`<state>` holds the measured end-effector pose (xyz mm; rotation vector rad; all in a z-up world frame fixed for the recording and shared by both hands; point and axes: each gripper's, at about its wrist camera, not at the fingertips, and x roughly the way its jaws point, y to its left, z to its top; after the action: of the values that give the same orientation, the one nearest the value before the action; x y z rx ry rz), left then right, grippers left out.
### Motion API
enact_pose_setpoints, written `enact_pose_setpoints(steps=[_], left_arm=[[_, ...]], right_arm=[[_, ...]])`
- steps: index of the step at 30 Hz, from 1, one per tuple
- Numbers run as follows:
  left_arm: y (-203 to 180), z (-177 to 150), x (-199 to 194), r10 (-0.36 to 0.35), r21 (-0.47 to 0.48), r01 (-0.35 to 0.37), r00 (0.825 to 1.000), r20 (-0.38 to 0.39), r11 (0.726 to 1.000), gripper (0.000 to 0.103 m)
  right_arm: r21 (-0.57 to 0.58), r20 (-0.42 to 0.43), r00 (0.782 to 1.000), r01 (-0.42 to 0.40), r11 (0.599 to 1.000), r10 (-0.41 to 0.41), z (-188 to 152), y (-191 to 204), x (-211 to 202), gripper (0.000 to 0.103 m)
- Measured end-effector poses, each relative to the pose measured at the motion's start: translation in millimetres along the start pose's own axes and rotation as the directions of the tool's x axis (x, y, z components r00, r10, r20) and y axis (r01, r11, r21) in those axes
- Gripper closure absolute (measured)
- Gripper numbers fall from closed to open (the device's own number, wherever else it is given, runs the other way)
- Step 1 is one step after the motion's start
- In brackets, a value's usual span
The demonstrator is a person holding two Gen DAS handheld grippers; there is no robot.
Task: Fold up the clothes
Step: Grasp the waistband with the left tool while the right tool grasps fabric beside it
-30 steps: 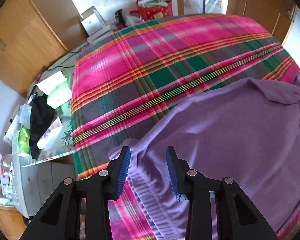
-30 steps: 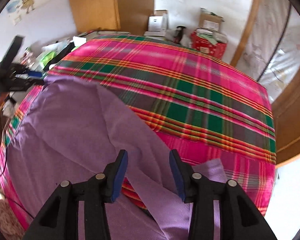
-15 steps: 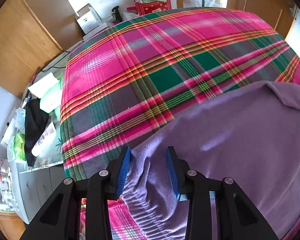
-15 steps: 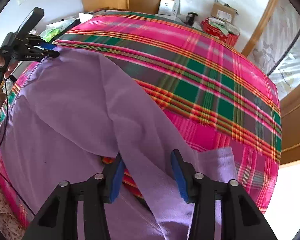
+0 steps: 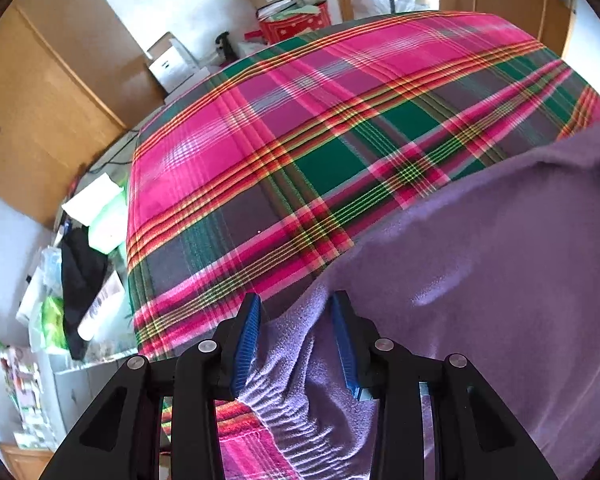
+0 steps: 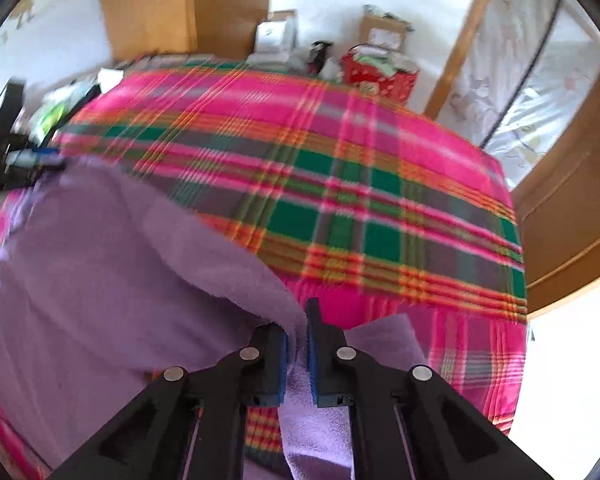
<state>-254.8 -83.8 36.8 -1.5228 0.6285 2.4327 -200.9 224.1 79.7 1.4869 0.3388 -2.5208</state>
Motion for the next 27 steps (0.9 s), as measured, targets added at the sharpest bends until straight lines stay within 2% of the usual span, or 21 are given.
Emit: enact_pose_setpoints(steps=[4,7,8,10,11,14,18,27], left_arm=[[-0.5,-3.6,-1.8,0.001,-0.002,-0.001,1.000,0.027,1.000,0.065],[0.0,-4.8,-3.0,-0.012,-0.006,0.012,0.999,0.031,1.000,0.069],[1.1,-4.7,-3.1,-0.040,-0.015,0.040,0.999,0.030,0.999,0.079],[0.4,-5.6,-2.9,-0.068,-0.018,0.068,0.997,0.030,0.997,0.092],[-2.6,-6.3,-2.7,-0.050,-0.009,0.051,0.998,0.031,0.999,0.096],[-8.1,-8.7,-3.9,-0.021,0.004,0.021,0.999,0.042,1.000,0.099],[5.7,-9.1,-6.9,-0.010,-0.051,0.013,0.998,0.064,0.999,0.099],[21.8,-13.0,-11.2,0.043,-0.100,-0.035,0.995,0.085,0.994,0.099]], right_arm=[[0.051,0.036,0.999,0.020,0.999,-0.022,15.3,-10.8,0.5,0.095],[0.063,0.056,0.998,0.029,0.998,-0.032,25.3,-13.3,2.4,0.095],[0.062,0.059,0.998,0.034,0.997,-0.038,28.4,-13.1,4.1,0.095],[0.058,0.060,0.997,0.045,0.997,-0.049,34.8,-12.4,9.0,0.095],[0.057,0.060,0.997,0.051,0.997,-0.054,38.1,-12.0,11.4,0.095],[0.062,0.065,0.996,0.053,0.997,-0.057,45.4,-12.5,16.9,0.095],[0.075,0.072,0.996,0.049,0.996,-0.055,51.5,-12.5,21.5,0.095],[0.090,0.077,0.995,0.048,0.995,-0.056,64.5,-13.8,32.9,0.095]])
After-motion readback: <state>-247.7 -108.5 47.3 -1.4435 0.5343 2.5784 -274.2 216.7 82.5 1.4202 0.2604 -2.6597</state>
